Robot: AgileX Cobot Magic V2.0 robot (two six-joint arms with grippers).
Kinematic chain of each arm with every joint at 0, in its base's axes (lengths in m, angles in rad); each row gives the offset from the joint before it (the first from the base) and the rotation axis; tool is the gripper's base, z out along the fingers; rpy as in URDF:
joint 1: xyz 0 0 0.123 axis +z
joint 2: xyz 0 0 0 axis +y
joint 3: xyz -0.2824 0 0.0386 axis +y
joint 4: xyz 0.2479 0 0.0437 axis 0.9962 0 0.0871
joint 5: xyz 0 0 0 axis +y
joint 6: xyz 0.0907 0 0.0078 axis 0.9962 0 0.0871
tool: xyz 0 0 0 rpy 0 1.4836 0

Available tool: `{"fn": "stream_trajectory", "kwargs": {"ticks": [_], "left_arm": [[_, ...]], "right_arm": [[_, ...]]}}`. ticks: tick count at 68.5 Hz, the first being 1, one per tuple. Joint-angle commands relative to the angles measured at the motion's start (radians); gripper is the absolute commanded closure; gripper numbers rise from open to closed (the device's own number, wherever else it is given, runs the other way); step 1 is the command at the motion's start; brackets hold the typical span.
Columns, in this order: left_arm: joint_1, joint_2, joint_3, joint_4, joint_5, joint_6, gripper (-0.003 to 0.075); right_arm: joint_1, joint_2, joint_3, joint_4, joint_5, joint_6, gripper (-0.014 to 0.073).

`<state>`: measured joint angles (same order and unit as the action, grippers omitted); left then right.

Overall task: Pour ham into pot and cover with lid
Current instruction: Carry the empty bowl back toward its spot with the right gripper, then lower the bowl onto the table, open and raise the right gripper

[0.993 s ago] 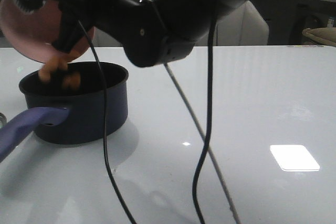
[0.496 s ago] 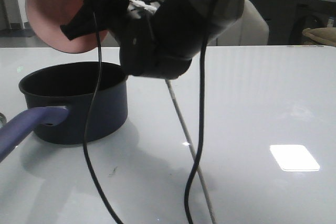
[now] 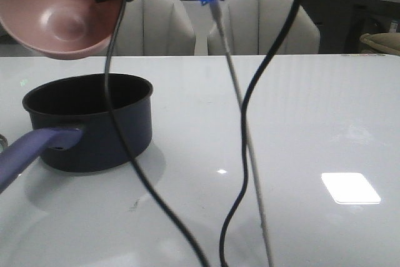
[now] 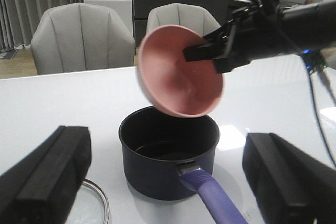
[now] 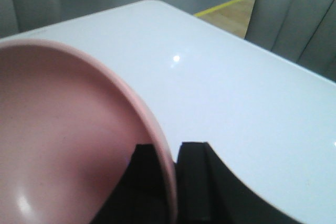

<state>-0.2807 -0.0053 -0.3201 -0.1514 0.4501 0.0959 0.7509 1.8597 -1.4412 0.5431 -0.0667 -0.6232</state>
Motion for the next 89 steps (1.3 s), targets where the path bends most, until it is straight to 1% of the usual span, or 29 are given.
{"fn": "stream_trajectory", "kwargs": {"ticks": [1,2,3,4,10,14,15,18,22,25,30,34,39,44,58,73,77,80,81,82,83,84,85,86,89], "left_arm": [[-0.007,0.004,-0.025,-0.013,-0.078,-0.002,0.0082],[-0.007,0.004,-0.025,-0.013,-0.078,-0.002,0.0082],[-0.007,0.004,-0.025,-0.013,-0.078,-0.002,0.0082],[-0.007,0.004,-0.025,-0.013,-0.078,-0.002,0.0082],[-0.007,0.004,-0.025,-0.013,-0.078,-0.002,0.0082],[-0.007,0.004,-0.025,-0.013,-0.078,-0.002,0.0082],[-0.007,0.004,-0.025,-0.013,-0.078,-0.002,0.0082],[-0.007,0.004,-0.025,-0.013,-0.078,-0.002,0.0082],[-0.007,0.004,-0.025,-0.013,-0.078,-0.002,0.0082],[-0.007,0.004,-0.025,-0.013,-0.078,-0.002,0.0082],[-0.007,0.004,-0.025,-0.013,-0.078,-0.002,0.0082],[-0.007,0.004,-0.025,-0.013,-0.078,-0.002,0.0082],[-0.007,0.004,-0.025,-0.013,-0.078,-0.002,0.0082],[-0.007,0.004,-0.025,-0.013,-0.078,-0.002,0.0082],[-0.007,0.004,-0.025,-0.013,-0.078,-0.002,0.0082],[-0.007,0.004,-0.025,-0.013,-0.078,-0.002,0.0082],[-0.007,0.004,-0.025,-0.013,-0.078,-0.002,0.0082],[-0.007,0.004,-0.025,-0.013,-0.078,-0.002,0.0082],[-0.007,0.004,-0.025,-0.013,-0.078,-0.002,0.0082],[-0.007,0.004,-0.025,-0.013,-0.078,-0.002,0.0082],[-0.007,0.004,-0.025,-0.013,-0.078,-0.002,0.0082],[-0.007,0.004,-0.025,-0.013,-0.078,-0.002,0.0082],[-0.007,0.004,-0.023,-0.013,-0.078,-0.002,0.0082],[-0.007,0.004,-0.023,-0.013,-0.078,-0.002,0.0082],[-0.007,0.004,-0.02,-0.013,-0.078,-0.002,0.0082]], "right_arm": [[-0.065,-0.118,-0.027,-0.001,0.117,-0.05,0.0463],[-0.084,-0.132,-0.027,-0.001,0.157,-0.05,0.0463],[-0.084,-0.135,-0.027,-0.001,0.157,-0.05,0.0463],[-0.103,-0.143,-0.027,-0.001,0.193,-0.05,0.0463],[-0.165,-0.17,-0.027,-0.001,0.295,-0.033,0.0463],[-0.211,-0.18,-0.027,-0.001,0.363,0.008,0.0463],[-0.235,-0.183,-0.027,-0.004,0.398,0.034,0.0463],[-0.266,-0.185,-0.027,-0.02,0.443,0.078,0.0463],[-0.31,-0.185,-0.027,-0.066,0.51,0.138,0.0463],[-0.345,-0.185,-0.025,-0.127,0.561,0.222,0.0463],[-0.388,-0.185,-0.015,-0.232,0.616,0.329,0.0463],[-0.419,-0.185,-0.002,-0.273,0.648,0.407,0.0463],[-0.461,-0.185,0.028,-0.274,0.685,0.487,0.0463],[-0.491,-0.183,0.068,-0.274,0.698,0.513,0.0463],[-0.549,-0.143,0.158,-0.272,0.685,0.516,0.0463],[-0.552,-0.071,0.157,-0.272,0.68,0.516,0.0461],[-0.552,-0.054,0.156,-0.272,0.679,0.516,0.0435],[-0.552,-0.045,0.156,-0.273,0.679,0.516,0.0397],[-0.552,-0.042,0.156,-0.275,0.679,0.516,0.0371],[-0.552,-0.042,0.156,-0.275,0.679,0.516,0.0371],[-0.552,-0.04,0.156,-0.279,0.679,0.516,0.0331],[-0.552,-0.04,0.156,-0.279,0.679,0.516,0.0321],[-0.552,-0.04,0.156,-0.283,0.679,0.516,0.0288],[-0.552,-0.04,0.156,-0.284,0.679,0.516,0.0278],[-0.552,-0.043,0.154,-0.29,0.679,0.516,0.0207]]}}
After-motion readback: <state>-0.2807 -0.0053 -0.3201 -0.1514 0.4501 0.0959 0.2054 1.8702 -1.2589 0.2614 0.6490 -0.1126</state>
